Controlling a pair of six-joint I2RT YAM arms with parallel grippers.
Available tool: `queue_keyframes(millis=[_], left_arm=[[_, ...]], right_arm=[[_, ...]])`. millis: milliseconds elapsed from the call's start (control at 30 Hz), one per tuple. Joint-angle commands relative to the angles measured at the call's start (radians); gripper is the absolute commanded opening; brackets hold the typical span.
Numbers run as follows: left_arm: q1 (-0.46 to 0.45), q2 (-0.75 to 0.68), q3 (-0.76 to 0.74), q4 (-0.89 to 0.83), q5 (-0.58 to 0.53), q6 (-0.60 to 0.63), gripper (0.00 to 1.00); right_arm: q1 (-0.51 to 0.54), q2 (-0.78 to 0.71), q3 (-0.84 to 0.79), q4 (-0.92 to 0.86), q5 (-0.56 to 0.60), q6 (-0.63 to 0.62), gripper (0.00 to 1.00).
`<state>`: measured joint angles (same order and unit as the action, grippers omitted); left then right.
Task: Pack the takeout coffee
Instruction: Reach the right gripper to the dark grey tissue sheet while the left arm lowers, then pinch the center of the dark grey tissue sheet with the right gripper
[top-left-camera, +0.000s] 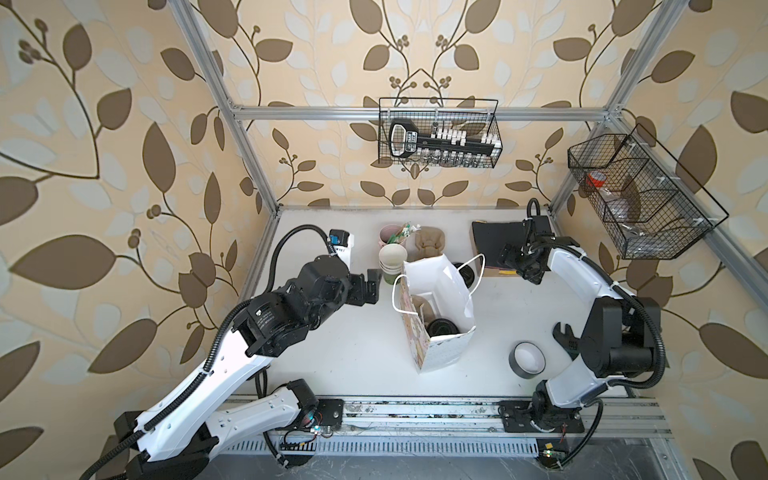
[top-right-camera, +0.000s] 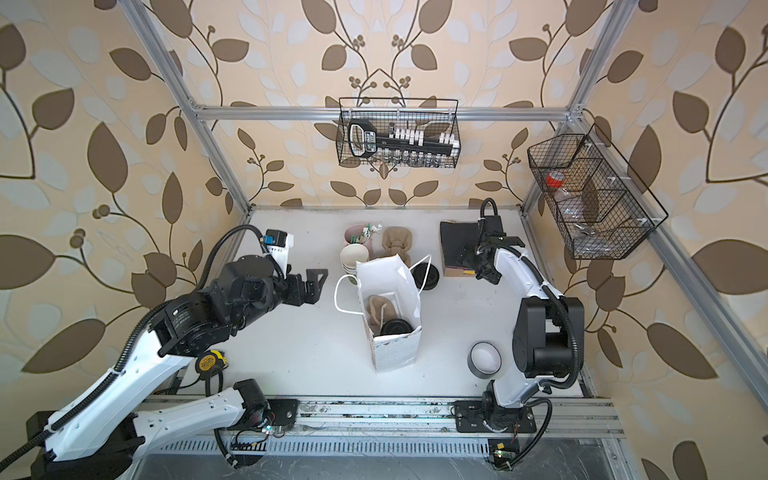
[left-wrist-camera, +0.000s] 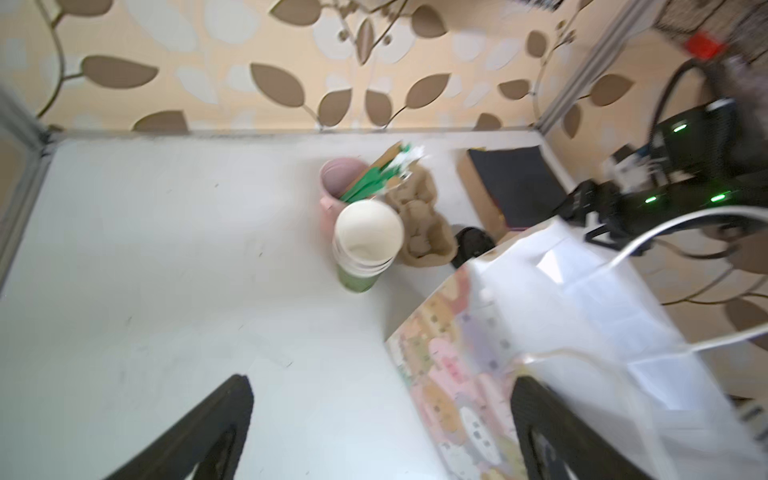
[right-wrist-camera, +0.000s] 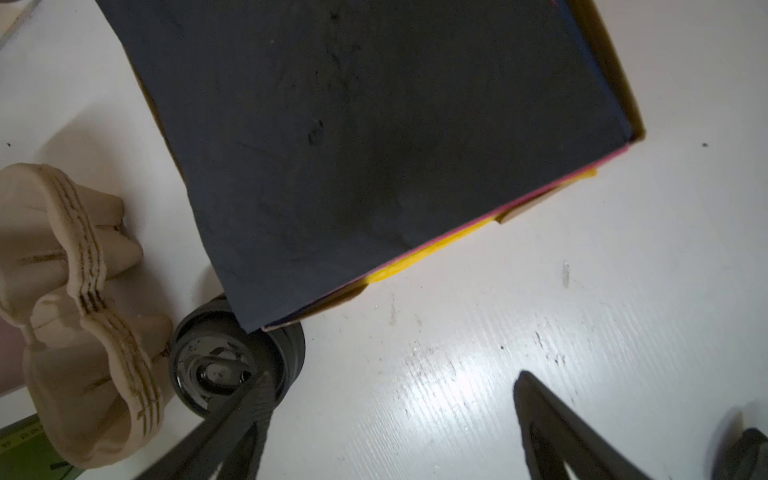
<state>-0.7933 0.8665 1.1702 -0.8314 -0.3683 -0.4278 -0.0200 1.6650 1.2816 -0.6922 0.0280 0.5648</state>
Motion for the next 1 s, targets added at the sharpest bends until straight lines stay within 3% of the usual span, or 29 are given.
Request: queue_keyframes(millis=[0, 133, 367, 600, 800, 967], left_arm=[[-0.009, -0.079, -0.112, -0.079, -0.087, -0.102, 0.99], [-0.009, -0.088, -0.209, -0.148, -0.083, -0.187, 0.99], [-0.008, -0.069, -0.337, -0.086, 0.062, -0.278, 0.99], [-0.007, -0.005, -0.332, -0.078, 0.085, -0.256, 0.99], [0.009, 0.011, -0.308, -0.081, 0.092, -0.218, 0.99], [0.127, 0.059, -0.276, -0.066, 0.211, -0.112, 0.99]], right_arm=[[-0.001, 0.043, 0.075, 0.02, 0.03, 0.005, 0.9], [-0.001, 0.122, 0.156, 0.035, 0.033, 0.009, 0.86], [0.001, 0.265, 0.301, 0.014, 0.076, -0.003, 0.76], [0.009, 0.41, 0.43, -0.056, 0.114, -0.017, 0.67], [0.021, 0.485, 0.487, -0.092, 0.146, -0.018, 0.66], [0.026, 0.504, 0.483, -0.081, 0.155, -0.013, 0.54]])
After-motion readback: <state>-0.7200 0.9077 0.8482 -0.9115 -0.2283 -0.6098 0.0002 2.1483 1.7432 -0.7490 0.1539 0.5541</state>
